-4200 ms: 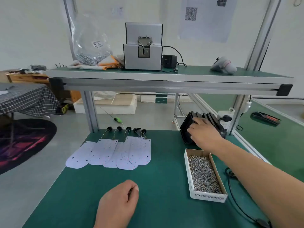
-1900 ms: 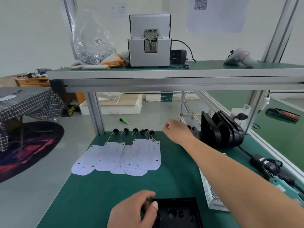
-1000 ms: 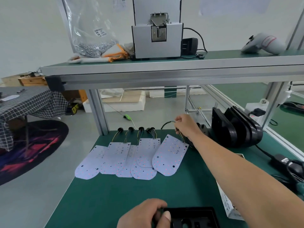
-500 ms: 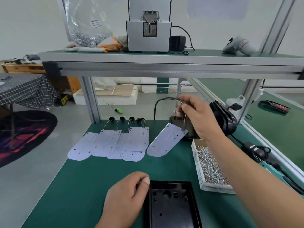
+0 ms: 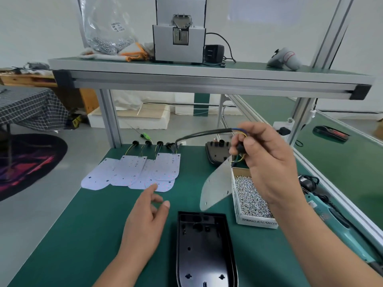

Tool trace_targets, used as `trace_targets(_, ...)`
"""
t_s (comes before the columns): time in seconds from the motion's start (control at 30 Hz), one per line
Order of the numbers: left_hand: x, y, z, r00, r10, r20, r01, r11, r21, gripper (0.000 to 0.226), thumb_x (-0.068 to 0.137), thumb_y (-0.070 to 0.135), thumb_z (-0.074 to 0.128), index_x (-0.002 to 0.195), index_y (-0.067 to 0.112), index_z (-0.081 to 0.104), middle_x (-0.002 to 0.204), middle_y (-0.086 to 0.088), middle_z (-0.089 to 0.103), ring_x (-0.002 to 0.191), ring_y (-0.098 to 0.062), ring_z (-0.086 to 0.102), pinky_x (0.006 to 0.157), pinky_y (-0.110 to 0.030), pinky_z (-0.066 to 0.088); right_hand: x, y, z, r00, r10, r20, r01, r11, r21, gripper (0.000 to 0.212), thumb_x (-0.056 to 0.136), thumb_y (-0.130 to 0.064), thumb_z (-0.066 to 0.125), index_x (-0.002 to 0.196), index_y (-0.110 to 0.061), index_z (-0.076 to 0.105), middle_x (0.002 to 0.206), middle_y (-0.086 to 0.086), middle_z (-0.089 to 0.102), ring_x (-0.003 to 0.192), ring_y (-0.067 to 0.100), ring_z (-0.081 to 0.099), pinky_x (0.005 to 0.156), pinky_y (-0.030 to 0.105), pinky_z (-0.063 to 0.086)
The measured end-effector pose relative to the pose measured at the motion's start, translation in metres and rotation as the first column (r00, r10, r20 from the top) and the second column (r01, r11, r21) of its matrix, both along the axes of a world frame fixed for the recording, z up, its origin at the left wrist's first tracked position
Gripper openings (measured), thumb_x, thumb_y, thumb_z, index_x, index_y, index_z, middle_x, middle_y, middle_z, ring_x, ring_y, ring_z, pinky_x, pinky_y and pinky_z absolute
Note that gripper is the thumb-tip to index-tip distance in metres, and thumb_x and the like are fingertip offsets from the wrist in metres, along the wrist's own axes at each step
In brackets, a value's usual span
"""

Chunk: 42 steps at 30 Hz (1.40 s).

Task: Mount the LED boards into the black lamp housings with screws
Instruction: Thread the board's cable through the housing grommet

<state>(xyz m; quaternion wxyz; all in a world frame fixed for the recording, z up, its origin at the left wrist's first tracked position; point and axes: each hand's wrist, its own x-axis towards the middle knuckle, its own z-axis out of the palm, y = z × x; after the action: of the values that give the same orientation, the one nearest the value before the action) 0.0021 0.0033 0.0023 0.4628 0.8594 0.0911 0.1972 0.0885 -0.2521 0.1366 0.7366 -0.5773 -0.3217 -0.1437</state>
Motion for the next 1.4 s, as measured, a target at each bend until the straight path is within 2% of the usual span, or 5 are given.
trace_targets(0.23,-0.001,-0.003,0.013,0.994,-0.088,0.066,0.086,0.996,0.035,0.083,0.102,0.04,0.06,0.154,0.071,0.003,0.141,0.025,0.031,0.117,0.002,0.054,0.088,-0.029,0.05,-0.033,-0.011,0.023,0.98,0.092,0.174,-0.111,0.989,0.098,0.022,0.106,-0.01,0.059,0.122,-0.016,0.072,0.106,0.004,0.069,0.096,0.025,0.066,0.087,0.037,0.055)
trace_targets(0.6,0.001,-0.026,0.031,0.846,-0.518,0.128,0.528,0.848,-0.055,0.049,0.101,0.005,0.047,0.108,0.042,0.08,0.117,0.0,0.073,0.128,-0.008,0.059,0.111,-0.039,0.046,-0.019,0.018,0.056,0.976,-0.174,0.129,0.17,0.985,0.044,0.033,0.104,-0.004,0.055,0.116,-0.024,0.079,0.091,0.003,0.072,0.079,0.019,0.067,0.071,0.021,0.054)
trace_targets(0.77,-0.022,-0.012,0.022,0.849,-0.49,0.198,0.524,0.831,-0.186,0.051,0.102,0.065,0.05,0.124,0.026,0.073,0.104,-0.004,0.074,0.112,-0.024,0.069,0.1,-0.029,0.05,0.009,0.017,0.066,0.935,-0.311,-0.172,0.337,0.928,0.158,0.031,0.1,0.002,0.056,0.107,-0.015,0.081,0.075,0.002,0.067,0.069,0.019,0.063,0.065,0.027,0.057)
trace_targets(1.03,-0.006,-0.022,0.03,0.892,-0.15,0.427,0.284,0.92,-0.271,0.029,0.101,0.056,0.055,0.123,0.047,0.071,0.085,0.003,0.073,0.093,-0.021,0.075,0.093,-0.025,0.056,0.009,0.007,0.039,0.832,-0.09,-0.547,0.288,0.913,0.287,0.022,0.104,0.006,0.056,0.121,0.007,0.07,0.083,0.012,0.065,0.074,0.022,0.064,0.062,0.027,0.06)
trace_targets(1.4,-0.004,-0.014,0.057,0.889,-0.037,0.456,0.422,0.452,-0.786,0.023,0.104,0.021,0.052,0.114,0.03,0.071,0.086,-0.003,0.064,0.11,-0.031,0.076,0.082,-0.043,0.064,-0.014,0.039,0.06,0.83,0.155,-0.536,0.061,0.929,0.364,0.019,0.104,0.007,0.051,0.115,0.012,0.067,0.074,0.013,0.062,0.069,0.022,0.066,0.064,0.03,0.062)
